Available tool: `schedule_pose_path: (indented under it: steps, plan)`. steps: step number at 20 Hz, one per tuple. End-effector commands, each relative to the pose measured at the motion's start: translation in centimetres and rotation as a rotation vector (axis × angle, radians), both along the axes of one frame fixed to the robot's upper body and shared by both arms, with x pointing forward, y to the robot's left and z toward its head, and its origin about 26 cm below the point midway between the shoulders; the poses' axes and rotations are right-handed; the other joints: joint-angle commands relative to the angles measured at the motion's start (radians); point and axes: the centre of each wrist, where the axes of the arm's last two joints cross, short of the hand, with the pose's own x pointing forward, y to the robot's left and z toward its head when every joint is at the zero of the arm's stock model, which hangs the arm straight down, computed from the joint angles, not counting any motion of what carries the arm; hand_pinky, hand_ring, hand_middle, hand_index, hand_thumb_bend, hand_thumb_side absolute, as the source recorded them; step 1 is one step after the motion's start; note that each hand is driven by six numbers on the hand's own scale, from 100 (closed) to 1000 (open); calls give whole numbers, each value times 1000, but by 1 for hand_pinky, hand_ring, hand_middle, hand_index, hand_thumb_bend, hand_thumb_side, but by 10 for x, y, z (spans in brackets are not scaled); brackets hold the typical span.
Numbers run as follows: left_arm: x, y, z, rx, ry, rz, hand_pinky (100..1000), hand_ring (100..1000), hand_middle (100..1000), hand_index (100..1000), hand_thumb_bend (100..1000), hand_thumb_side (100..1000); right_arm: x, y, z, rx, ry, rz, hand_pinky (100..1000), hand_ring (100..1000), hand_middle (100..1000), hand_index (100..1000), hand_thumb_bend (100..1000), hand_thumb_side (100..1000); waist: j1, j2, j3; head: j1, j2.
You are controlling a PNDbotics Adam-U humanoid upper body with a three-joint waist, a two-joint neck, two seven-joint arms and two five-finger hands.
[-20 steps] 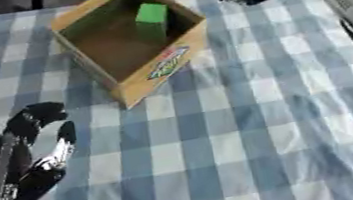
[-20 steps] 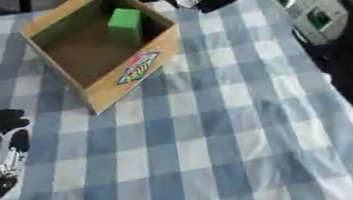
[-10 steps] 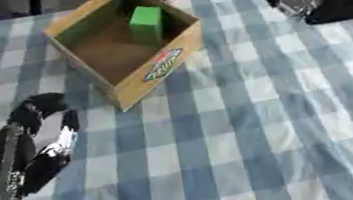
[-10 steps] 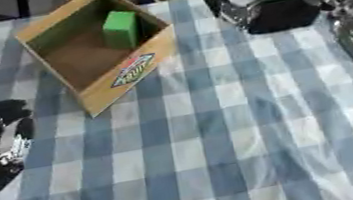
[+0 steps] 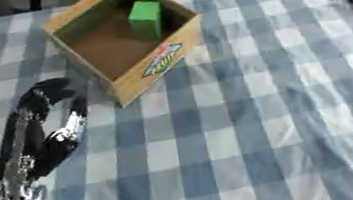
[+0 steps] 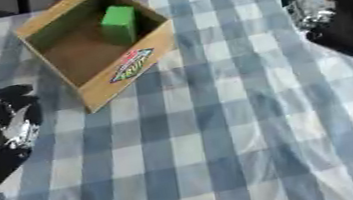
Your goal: Pick up objects on the table and place them in the box.
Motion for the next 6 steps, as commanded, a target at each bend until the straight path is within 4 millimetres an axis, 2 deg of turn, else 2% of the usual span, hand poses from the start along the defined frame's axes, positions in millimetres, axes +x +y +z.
schedule_pose_path:
  steps: [1,6]
  plan:
    - [0,4,9,-1,-33,9,859,718,725,754,361,456,-5,-6,-2,75,-36,-36,760,834,877,922,100,567,1,-12,-3,8,8]
    - [0,4,9,-7,-34,10,858,717,724,753,363,477,-11,-11,-23,179,-3,-86,750,828,876,915,100,609,6,-6,-5,7,10]
